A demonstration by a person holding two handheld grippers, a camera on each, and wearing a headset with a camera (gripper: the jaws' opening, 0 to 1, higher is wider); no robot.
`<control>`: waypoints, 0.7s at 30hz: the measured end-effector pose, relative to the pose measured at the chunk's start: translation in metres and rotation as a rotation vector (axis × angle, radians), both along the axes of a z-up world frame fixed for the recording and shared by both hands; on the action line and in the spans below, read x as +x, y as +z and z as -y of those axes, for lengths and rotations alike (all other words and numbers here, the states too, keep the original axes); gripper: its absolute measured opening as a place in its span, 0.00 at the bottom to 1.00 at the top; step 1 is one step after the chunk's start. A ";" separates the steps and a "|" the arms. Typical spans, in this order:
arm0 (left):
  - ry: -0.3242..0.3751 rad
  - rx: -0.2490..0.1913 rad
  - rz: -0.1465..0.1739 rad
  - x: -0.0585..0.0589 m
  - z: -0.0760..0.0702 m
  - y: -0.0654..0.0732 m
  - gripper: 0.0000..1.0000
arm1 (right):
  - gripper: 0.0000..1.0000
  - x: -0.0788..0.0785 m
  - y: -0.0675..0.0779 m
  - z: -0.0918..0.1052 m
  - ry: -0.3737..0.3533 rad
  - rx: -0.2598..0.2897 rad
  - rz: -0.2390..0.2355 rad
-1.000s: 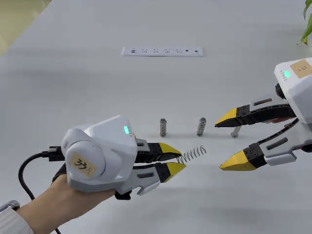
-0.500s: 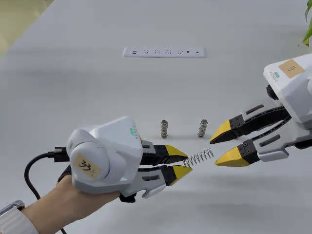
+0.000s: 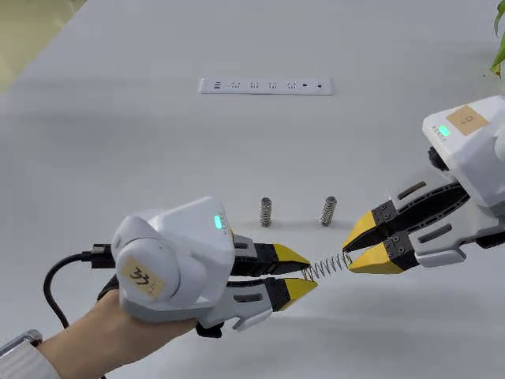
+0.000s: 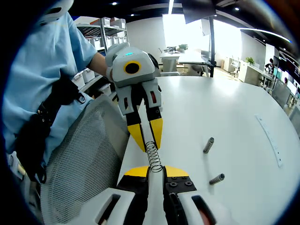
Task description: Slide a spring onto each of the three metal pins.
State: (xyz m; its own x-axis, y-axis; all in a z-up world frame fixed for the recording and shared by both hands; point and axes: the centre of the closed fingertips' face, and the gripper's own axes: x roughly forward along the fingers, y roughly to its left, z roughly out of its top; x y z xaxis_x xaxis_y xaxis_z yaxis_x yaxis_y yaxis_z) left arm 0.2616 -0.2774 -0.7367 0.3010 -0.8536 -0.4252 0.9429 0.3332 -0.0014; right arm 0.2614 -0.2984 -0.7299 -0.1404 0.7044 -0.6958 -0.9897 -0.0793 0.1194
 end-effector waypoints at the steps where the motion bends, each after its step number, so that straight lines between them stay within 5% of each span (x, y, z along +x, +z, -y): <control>1: 0.001 -0.001 0.001 0.000 0.000 0.000 0.07 | 0.07 0.000 0.000 0.000 0.002 -0.001 0.007; 21: 0.014 -0.026 -0.022 0.005 0.005 -0.005 0.07 | 0.07 0.004 0.006 0.002 0.040 -0.057 0.070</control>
